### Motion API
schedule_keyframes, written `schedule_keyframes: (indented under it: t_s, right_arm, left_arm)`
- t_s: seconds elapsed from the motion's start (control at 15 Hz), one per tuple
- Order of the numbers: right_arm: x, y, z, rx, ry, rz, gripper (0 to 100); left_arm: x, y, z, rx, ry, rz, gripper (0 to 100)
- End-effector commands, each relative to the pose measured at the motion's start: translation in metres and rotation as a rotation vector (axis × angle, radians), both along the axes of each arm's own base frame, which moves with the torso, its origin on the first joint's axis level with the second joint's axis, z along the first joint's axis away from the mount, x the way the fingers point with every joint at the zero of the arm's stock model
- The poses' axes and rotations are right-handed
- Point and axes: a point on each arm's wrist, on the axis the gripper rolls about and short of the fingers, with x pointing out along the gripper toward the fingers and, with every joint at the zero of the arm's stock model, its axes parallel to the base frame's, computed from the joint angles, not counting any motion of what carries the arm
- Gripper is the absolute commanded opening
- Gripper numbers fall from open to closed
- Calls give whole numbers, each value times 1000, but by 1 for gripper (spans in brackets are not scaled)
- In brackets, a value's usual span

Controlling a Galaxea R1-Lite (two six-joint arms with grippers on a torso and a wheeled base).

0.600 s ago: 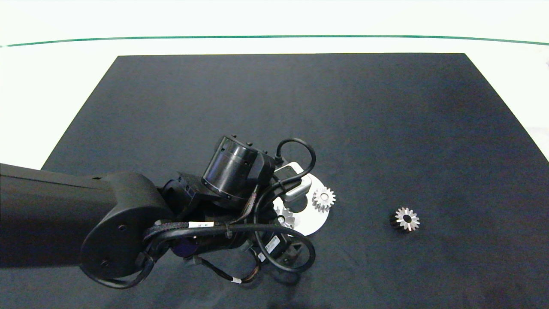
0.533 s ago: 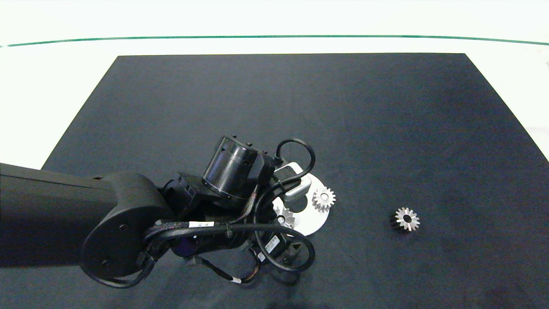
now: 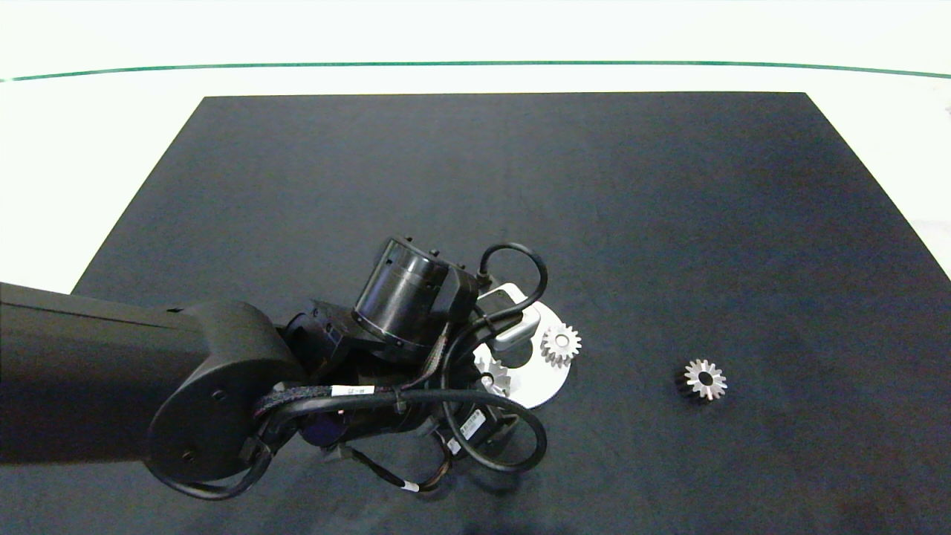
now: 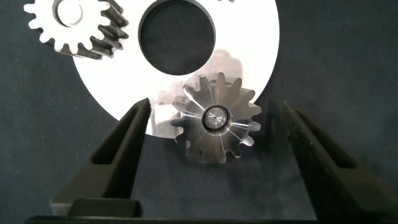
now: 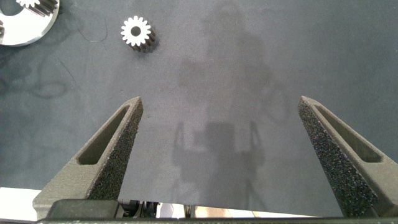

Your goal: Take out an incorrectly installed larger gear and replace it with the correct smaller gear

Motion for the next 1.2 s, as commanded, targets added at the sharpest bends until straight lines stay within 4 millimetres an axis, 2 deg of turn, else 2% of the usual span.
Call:
schedule_keyframes:
  t_s: [0.07, 0.47, 1.2]
  right_arm:
    - [0, 0, 0, -1, 3, 1, 100]
    - [1, 0, 0, 0, 5, 2, 100]
    - [0, 0, 0, -1, 2, 1, 100]
  left_arm:
    - [-1, 0, 0, 3, -3, 3, 77]
    - [1, -6, -7, -2, -2, -1, 65]
    - [2, -6, -7, -3, -4, -2, 42]
